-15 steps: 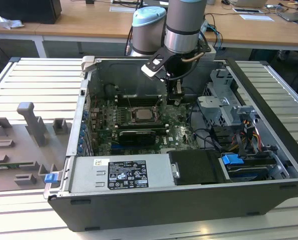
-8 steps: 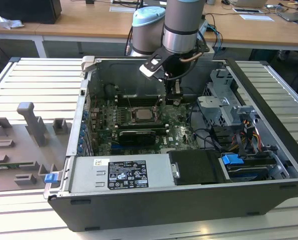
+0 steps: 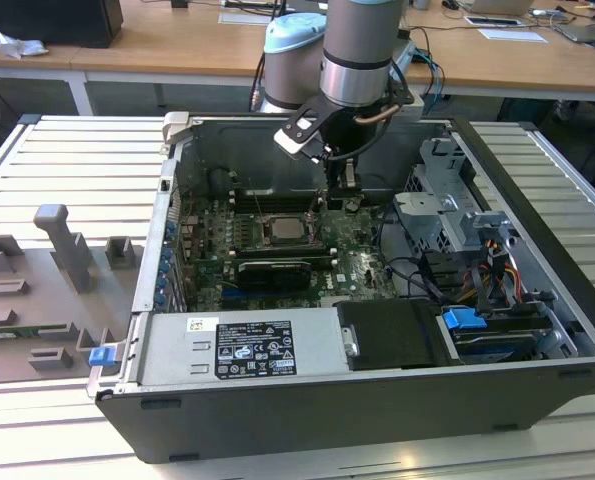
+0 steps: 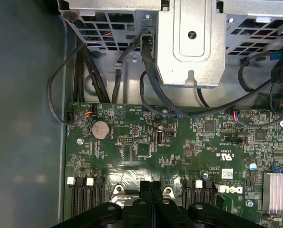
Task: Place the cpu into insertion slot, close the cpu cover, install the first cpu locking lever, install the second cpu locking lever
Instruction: 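Close the cpu cover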
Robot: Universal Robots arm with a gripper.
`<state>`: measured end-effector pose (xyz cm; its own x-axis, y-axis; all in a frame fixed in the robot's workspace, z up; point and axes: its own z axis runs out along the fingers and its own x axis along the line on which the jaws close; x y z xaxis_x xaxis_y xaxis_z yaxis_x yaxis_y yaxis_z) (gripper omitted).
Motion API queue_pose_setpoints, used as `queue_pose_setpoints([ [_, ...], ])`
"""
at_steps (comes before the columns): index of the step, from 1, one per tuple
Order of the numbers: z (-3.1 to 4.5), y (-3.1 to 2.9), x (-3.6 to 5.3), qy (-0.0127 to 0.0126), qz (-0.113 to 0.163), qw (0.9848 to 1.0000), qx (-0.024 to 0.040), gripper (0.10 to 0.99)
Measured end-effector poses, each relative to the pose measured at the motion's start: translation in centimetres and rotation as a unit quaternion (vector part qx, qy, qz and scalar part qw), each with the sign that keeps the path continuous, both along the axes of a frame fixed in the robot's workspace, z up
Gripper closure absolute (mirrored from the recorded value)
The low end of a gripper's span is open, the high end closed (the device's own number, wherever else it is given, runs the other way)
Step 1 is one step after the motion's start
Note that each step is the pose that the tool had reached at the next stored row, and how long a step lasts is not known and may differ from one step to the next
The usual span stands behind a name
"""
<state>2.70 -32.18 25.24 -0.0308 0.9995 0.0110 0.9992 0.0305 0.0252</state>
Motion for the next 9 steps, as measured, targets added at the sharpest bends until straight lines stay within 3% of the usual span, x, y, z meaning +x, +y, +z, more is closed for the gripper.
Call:
queue_pose_setpoints([
  [9,0.00,0.00,-0.88,0.0000,0.000,1.0000,0.0000,0.980],
])
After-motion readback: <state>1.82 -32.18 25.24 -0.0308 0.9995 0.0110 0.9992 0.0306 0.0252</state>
